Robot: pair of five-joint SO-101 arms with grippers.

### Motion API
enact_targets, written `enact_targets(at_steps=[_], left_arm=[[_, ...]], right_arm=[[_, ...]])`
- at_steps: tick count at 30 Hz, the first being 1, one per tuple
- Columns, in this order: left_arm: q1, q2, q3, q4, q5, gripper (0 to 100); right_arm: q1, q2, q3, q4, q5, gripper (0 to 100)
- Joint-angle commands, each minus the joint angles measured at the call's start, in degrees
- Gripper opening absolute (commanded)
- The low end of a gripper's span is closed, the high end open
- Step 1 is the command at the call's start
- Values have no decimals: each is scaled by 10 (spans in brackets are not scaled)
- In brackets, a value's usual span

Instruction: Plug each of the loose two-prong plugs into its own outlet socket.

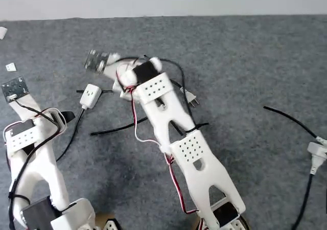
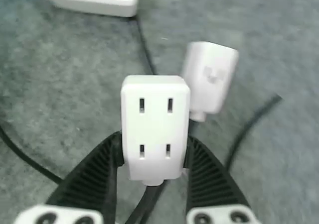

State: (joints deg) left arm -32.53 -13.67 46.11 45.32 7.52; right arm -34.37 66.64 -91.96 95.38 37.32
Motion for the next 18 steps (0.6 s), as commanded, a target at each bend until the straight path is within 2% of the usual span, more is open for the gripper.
enact_targets(at_steps=[1, 5, 9, 13, 18], left_arm=[[0, -3, -26, -17, 5, 338], [0, -3, -26, -17, 5, 338], [1, -3, -26, -17, 5, 338], [7, -1, -26, -17, 5, 338], [9, -1, -26, -18, 5, 338]], right_arm=[[37, -107, -44, 15, -103, 9], [51, -158, -44, 42, -215, 9], [52, -199, -40, 76, -280, 9], [76, -230, -40, 77, -310, 9], [90, -261, 3, 80, -311, 8]])
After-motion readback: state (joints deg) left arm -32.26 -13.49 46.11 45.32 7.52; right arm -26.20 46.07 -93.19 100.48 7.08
